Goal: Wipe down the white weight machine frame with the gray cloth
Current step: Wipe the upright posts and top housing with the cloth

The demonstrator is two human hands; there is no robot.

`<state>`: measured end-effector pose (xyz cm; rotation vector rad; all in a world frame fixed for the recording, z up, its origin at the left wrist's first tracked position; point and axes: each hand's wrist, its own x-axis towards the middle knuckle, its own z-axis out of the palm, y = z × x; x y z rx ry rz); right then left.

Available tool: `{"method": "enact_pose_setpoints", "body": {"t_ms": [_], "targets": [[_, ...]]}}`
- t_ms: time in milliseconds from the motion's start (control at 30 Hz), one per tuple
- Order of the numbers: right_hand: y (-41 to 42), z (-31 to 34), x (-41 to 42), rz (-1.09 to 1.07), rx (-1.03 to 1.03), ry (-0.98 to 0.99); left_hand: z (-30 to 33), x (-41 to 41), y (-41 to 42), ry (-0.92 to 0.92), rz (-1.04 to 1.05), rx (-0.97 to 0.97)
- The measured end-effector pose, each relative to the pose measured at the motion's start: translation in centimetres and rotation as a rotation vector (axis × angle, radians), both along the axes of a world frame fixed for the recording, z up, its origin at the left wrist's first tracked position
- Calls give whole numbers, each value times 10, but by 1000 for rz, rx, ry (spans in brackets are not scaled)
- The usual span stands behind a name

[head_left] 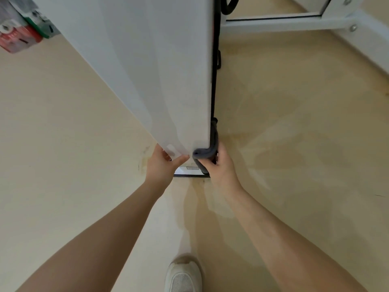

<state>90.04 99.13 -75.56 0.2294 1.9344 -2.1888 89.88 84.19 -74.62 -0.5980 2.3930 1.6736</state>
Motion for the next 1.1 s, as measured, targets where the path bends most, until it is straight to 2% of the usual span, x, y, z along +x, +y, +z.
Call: {"method": "enact_pose_setpoints", "body": {"t_ms": [133, 400, 633, 733, 800, 967, 1100], "targets": [[-2, 8, 1, -15, -18, 85, 7, 3, -5, -33, -75, 40], [-3, -41, 1, 3, 228, -70, 1, 6, -9, -44, -96, 80], [0, 10, -1, -62, 183, 182, 7, 6, -5, -56, -80, 93], [-2, 14, -5, -64, 227, 240, 7, 6, -5, -62, -83, 91], [-2, 5, -3, -45, 273, 213, 7, 6, -5, -68, -93, 94], [-10, -27, 4, 2, 352, -77, 8, 7, -8, -89, -158, 125], [-9, -20, 0, -31, 346, -37, 8, 5, -11, -35, -148, 120]]}}
